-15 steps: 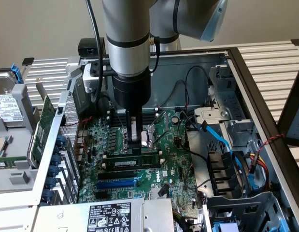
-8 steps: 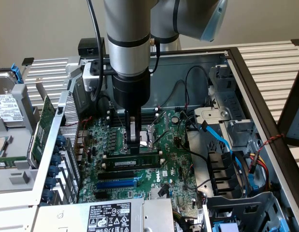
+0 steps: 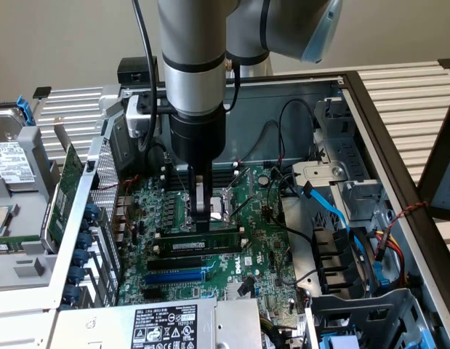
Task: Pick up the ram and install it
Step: 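Press down the ram until it locks into place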
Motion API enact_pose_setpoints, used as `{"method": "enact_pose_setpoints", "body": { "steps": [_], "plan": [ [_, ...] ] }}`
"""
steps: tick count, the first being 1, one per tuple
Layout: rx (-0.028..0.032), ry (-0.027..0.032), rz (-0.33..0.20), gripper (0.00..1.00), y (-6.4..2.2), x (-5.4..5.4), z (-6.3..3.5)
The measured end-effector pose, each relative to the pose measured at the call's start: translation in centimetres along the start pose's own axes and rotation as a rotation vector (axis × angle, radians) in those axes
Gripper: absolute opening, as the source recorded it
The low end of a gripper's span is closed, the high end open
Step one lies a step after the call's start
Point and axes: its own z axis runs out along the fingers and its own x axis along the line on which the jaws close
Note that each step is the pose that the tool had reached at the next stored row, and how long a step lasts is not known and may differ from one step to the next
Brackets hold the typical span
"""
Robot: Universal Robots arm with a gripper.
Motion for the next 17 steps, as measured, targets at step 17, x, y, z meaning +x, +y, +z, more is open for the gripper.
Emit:
{"method": "enact_pose_setpoints", "body": {
  "steps": [17],
  "plan": [
    [0.0003, 0.0116, 0.0, 0.11, 0.02, -0.04, 0.69]
  ]
}}
